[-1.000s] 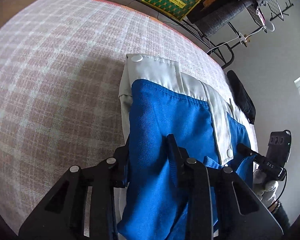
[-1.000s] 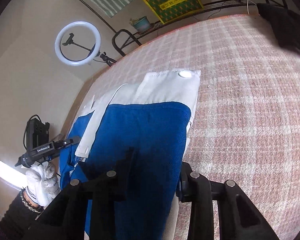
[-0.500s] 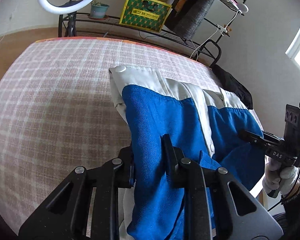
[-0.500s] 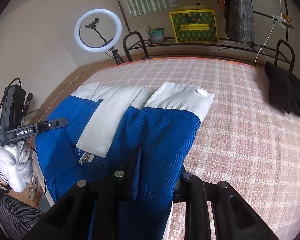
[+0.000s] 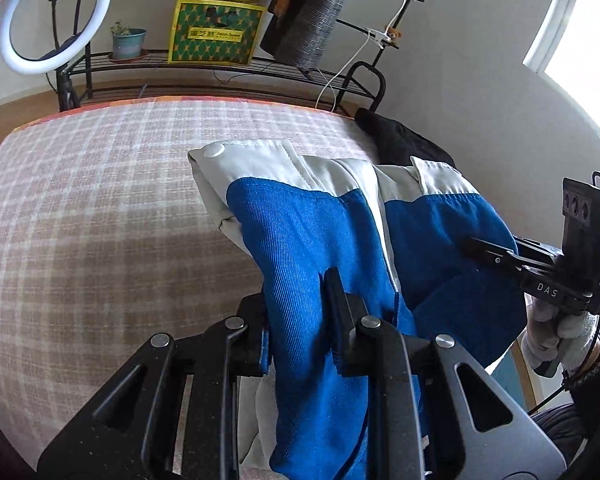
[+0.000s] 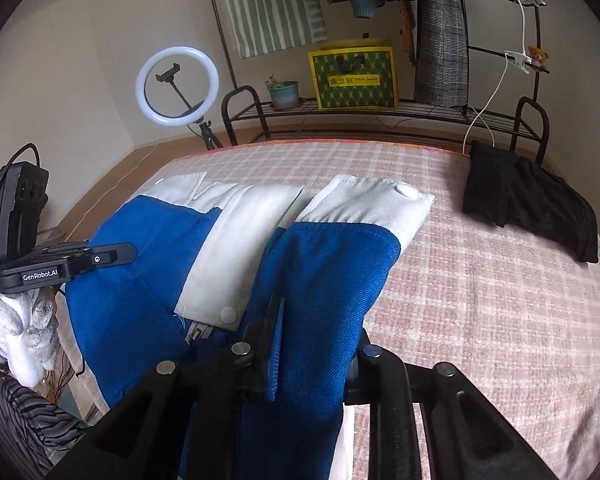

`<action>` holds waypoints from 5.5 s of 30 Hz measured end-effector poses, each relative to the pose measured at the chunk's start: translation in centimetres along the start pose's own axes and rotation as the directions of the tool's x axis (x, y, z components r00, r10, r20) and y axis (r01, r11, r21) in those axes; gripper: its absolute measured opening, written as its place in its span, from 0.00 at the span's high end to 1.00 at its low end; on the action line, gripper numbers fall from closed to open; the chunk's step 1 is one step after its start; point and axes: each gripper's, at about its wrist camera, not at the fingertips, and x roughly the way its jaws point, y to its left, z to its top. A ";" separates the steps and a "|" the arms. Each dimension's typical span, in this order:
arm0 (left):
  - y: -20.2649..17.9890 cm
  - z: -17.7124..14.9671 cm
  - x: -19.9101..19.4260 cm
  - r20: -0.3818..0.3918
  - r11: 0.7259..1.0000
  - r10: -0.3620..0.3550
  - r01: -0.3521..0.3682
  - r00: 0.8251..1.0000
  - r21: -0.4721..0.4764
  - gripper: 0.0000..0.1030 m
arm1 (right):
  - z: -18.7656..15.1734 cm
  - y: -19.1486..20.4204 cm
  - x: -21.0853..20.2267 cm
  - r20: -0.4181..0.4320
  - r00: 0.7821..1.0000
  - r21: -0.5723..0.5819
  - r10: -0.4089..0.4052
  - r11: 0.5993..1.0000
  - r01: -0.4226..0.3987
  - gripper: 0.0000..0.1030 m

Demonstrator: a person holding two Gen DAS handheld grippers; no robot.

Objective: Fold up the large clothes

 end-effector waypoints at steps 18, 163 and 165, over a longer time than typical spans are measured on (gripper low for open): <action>-11.1 4.5 8.7 -0.023 0.988 -0.119 0.120 0.993 0.101 0.81 | -1.7 -11.8 -4.8 0.055 0.990 0.109 -0.128 0.987 0.122 0.82; -16.7 -5.8 -13.6 0.362 0.939 0.056 -0.173 0.930 0.297 0.00 | -3.1 2.9 -20.6 0.291 0.729 0.307 -0.619 0.783 0.542 0.00; -16.3 -5.9 -12.8 0.339 0.942 0.064 -0.169 0.939 0.291 0.00 | -3.2 2.6 -20.0 0.286 0.725 0.310 -0.626 0.777 0.548 0.00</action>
